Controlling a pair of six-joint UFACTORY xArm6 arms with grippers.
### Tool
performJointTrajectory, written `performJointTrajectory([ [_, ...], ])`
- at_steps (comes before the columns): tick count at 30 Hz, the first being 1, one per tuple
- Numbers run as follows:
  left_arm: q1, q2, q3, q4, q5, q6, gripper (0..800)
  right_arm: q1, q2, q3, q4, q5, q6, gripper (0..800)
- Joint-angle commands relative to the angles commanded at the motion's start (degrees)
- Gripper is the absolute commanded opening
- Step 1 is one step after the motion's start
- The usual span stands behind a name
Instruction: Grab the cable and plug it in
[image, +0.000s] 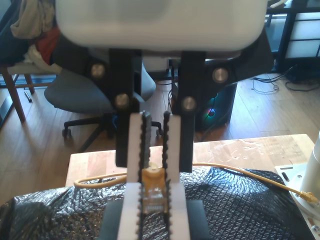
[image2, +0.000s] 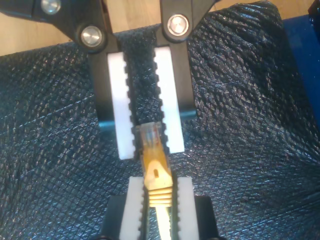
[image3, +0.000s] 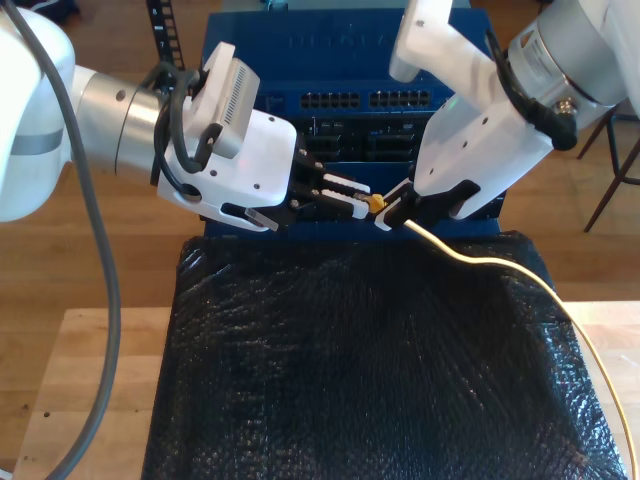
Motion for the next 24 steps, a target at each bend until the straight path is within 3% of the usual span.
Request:
performJointTrajectory([
  [4, 0.00, -0.26, 0.00, 0.09, 0.00, 0.00, 3, -0.09, -0.26, 0.18, 0.00, 0.09, -0.09, 366],
  [9, 0.00, -0.35, -0.09, 0.00, -0.09, -0.26, 3, -0.18, -0.70, 0.35, 0.00, 0.09, -0.09, 446],
  [12, 0.00, -0.26, -0.44, 0.00, -0.18, -0.53, 2, -0.09, -1.49, 0.44, -0.18, 0.00, -0.18, 454],
  [19, 1.23, -0.09, -0.70, -0.97, -0.26, -2.11, 2, -0.09, -2.55, 0.44, -0.26, -0.09, -5.89, 655],
  [24, 1.41, 0.26, -0.79, -2.37, -0.18, -3.96, 2, -0.09, -4.92, 0.35, -0.26, -0.53, -9.93, 702],
])
